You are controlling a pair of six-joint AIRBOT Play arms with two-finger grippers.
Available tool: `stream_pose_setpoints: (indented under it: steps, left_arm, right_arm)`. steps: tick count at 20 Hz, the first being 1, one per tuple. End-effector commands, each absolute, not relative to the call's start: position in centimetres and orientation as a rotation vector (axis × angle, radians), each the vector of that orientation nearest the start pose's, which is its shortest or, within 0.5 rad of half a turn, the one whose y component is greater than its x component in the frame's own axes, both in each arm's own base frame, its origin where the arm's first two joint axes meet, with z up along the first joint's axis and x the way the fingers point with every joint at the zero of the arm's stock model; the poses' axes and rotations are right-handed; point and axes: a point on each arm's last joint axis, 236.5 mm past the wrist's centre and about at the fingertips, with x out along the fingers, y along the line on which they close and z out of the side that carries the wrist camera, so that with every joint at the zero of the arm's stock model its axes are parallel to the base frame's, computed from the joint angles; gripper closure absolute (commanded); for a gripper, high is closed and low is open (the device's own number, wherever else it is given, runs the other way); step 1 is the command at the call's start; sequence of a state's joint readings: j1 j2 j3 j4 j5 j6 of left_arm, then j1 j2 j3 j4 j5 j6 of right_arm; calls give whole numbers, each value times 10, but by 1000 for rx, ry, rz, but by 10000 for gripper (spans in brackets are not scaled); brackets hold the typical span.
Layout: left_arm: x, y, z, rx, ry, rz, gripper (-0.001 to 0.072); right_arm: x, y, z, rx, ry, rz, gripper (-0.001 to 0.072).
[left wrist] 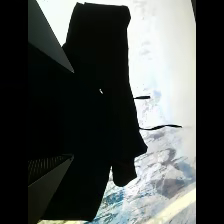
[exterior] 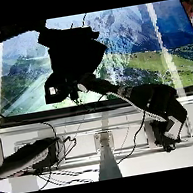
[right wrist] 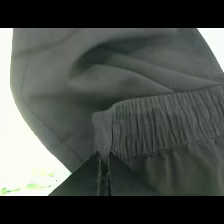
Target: Fold the clothes and pants, and hang the long-sleeved shirts on hangers.
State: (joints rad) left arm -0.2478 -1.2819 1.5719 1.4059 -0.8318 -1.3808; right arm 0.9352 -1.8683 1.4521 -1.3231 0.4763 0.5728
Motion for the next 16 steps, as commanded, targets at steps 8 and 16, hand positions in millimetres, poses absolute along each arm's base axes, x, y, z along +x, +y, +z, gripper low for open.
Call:
stream_pose_setpoints:
  steps: [8, 16]
  left_arm:
    - [476, -64, 246, 255, 546, -176, 698]
    - [377, 20, 91, -257, 1111, -247, 699]
  right_arm:
    - [455, 392, 64, -613, 383, 841, 688]
    - [521, 90, 184, -246, 507, 273, 688]
